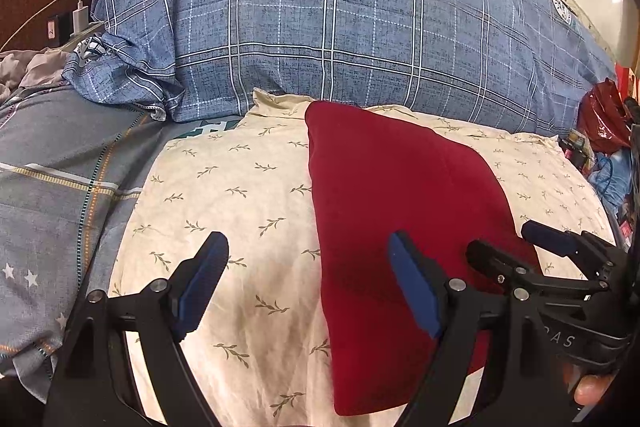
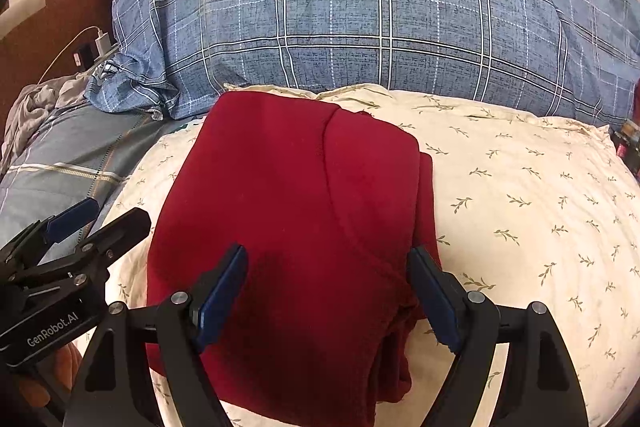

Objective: Fold small clothes

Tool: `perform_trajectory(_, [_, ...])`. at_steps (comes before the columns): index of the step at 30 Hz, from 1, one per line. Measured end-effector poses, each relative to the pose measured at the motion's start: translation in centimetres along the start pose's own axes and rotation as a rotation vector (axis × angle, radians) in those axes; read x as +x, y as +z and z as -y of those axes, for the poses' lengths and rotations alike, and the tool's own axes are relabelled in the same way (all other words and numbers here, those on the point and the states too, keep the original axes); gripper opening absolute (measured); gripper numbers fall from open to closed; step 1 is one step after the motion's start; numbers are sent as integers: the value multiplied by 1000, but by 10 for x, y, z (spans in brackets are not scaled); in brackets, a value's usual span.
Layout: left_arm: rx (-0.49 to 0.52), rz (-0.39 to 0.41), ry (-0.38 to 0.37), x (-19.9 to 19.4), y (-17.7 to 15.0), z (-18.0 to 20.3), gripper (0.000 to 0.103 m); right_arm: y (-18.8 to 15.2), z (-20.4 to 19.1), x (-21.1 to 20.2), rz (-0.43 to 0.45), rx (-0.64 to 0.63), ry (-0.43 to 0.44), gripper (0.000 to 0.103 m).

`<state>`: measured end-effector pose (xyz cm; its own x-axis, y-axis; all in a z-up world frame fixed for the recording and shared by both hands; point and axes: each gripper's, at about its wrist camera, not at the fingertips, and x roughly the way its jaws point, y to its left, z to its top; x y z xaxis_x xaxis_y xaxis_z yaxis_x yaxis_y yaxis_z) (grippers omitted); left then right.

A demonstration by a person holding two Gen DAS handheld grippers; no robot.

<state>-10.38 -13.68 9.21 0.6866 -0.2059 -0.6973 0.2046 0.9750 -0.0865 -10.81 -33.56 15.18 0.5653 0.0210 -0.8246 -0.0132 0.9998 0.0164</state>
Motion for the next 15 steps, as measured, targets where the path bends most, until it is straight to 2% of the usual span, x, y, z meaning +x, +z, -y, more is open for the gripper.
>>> perform_trajectory(15, [-15,-4,-6,2,0,-5,82,2,-1,2,-5,-4,-3,83])
